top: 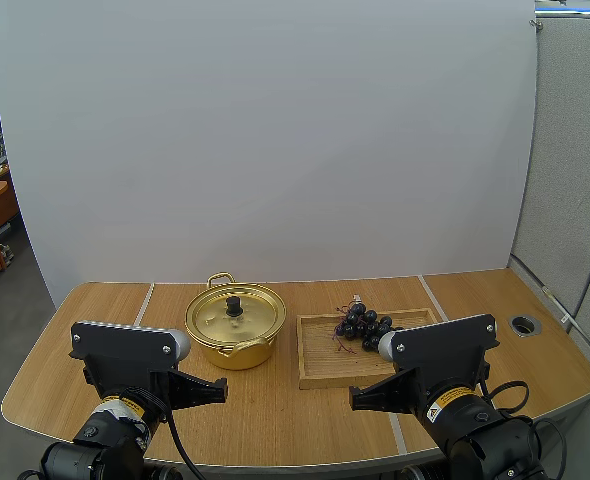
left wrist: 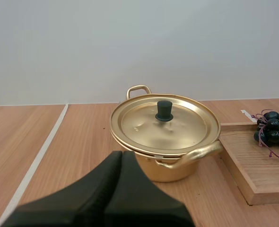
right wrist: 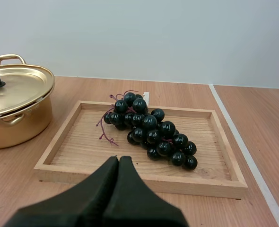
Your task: Open the pot, put the grape inside, and close it
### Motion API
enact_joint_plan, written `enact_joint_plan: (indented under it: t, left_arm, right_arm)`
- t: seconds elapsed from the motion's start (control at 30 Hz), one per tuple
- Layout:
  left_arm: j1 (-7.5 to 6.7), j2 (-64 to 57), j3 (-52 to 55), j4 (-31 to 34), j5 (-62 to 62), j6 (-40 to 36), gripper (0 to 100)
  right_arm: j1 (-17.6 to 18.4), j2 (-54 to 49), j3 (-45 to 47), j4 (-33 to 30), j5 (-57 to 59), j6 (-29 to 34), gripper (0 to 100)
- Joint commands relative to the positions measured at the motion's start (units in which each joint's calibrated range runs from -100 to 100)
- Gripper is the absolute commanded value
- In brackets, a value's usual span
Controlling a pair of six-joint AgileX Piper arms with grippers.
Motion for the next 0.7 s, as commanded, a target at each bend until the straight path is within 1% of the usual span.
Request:
enact_joint_plan:
  t: [0.0, 0.33, 0.47, 0.6, 0.67]
  left_arm:
    - [0.24, -0.2, 0.1, -0.4, -0.5, -0.5, 0]
    - [0.24, -0.2, 0.1, -0.4, -0.5, -0.5, 0]
    - [0.24, -0.2, 0.1, -0.4, -0.5, -0.6, 0]
    - [0.24, -0.2, 0.1, -0.4, 0.1, -0.6, 0]
    - [0.24, -0.2, -1.9, -0.4, 0.1, -0.6, 0]
  right_arm:
    - [0.1, -0.3, 0.2, 0.2, -1.7, 0.1, 0]
    - [0.1, -0.3, 0.2, 0.2, -1.7, 0.1, 0]
    - [0.1, -0.3, 0.2, 2.8, -1.7, 0.1, 0]
    - [0.1, -0.3, 0.2, 2.6, -1.7, 0.1, 0]
    - [0.1, -0.3, -0.6, 1.9, -1.7, 0.1, 0]
